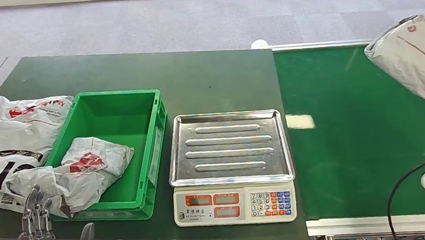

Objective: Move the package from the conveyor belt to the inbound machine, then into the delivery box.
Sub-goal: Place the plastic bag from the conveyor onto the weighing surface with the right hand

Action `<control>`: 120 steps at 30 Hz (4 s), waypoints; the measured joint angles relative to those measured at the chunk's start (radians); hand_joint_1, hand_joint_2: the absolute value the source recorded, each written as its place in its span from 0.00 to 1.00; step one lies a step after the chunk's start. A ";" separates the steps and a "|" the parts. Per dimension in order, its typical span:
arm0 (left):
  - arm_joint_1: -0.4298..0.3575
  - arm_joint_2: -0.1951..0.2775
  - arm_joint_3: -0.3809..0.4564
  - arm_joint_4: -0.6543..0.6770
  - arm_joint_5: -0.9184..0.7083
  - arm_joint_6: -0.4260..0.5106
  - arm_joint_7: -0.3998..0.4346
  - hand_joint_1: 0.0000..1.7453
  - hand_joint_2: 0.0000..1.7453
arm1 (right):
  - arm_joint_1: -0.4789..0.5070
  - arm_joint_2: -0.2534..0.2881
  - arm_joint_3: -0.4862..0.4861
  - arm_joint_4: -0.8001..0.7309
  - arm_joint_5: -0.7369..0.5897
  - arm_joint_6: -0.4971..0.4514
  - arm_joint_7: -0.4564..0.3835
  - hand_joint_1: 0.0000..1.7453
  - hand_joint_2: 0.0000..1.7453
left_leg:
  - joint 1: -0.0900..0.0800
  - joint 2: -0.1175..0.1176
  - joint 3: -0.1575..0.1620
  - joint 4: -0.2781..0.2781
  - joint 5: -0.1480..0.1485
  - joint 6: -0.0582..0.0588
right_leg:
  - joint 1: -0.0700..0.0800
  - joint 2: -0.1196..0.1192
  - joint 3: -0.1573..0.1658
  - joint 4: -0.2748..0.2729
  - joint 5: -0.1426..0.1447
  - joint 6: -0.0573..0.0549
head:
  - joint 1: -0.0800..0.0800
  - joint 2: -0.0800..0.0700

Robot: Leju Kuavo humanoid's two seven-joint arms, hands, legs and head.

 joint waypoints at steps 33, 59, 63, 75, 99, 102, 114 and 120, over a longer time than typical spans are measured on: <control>0.000 0.001 0.000 0.000 0.000 0.000 0.000 0.00 1.00 | 0.003 0.000 0.005 -0.013 0.000 0.000 0.000 1.00 1.00 | 0.000 0.000 -0.001 0.000 0.000 0.000 | 0.000 0.000 -0.001 0.000 0.000 0.000 | 0.000 0.000; 0.000 0.001 0.000 0.000 0.000 0.000 0.000 0.00 1.00 | 0.003 0.001 0.005 -0.014 0.000 0.000 0.000 1.00 1.00 | 0.000 0.000 -0.001 0.000 0.000 0.000 | 0.000 0.000 -0.002 0.000 0.000 0.000 | 0.000 0.000; 0.000 0.001 0.000 0.000 0.000 0.000 0.000 0.00 1.00 | 0.003 0.001 0.005 -0.014 0.000 0.000 0.000 1.00 1.00 | 0.000 0.000 -0.001 0.000 0.000 0.000 | 0.000 0.000 -0.002 0.000 0.000 0.000 | 0.000 0.000; -0.001 0.001 0.001 0.000 0.009 0.009 -0.008 0.00 1.00 | -0.006 0.012 0.015 -0.026 0.044 0.047 -0.022 1.00 1.00 | 0.000 -0.003 -0.010 -0.002 0.000 -0.001 | 0.000 -0.002 0.000 0.003 0.000 -0.001 | 0.001 0.000; -0.106 -0.035 0.109 0.025 -0.009 -0.148 0.004 0.00 1.00 | -0.219 0.300 0.602 -0.176 0.454 0.702 0.125 1.00 1.00 | 0.004 -0.001 -0.007 -0.006 0.011 -0.017 | 0.004 0.001 -0.016 0.008 0.004 -0.014 | -0.001 0.000; -0.109 -0.036 0.109 0.030 -0.014 -0.149 0.005 0.00 1.00 | -0.204 0.300 0.603 -0.196 0.464 0.699 0.119 0.62 1.00 | 0.004 -0.001 -0.007 -0.006 0.011 -0.017 | 0.004 0.001 -0.016 0.008 0.004 -0.014 | -0.001 0.000; -0.134 -0.036 0.109 0.053 -0.019 -0.150 0.006 0.00 1.00 | -0.149 0.300 0.622 -0.278 0.426 0.736 0.089 0.00 1.00 | 0.004 -0.001 -0.007 -0.006 0.011 -0.017 | 0.004 0.001 -0.016 0.008 0.004 -0.014 | -0.001 0.000; -0.139 -0.036 0.109 0.059 -0.015 -0.143 0.003 0.00 1.00 | -0.152 0.306 0.648 -0.293 0.363 0.768 0.062 0.00 1.00 | 0.004 0.000 -0.007 -0.006 0.011 -0.017 | 0.004 0.001 -0.016 0.008 0.004 -0.014 | -0.001 0.000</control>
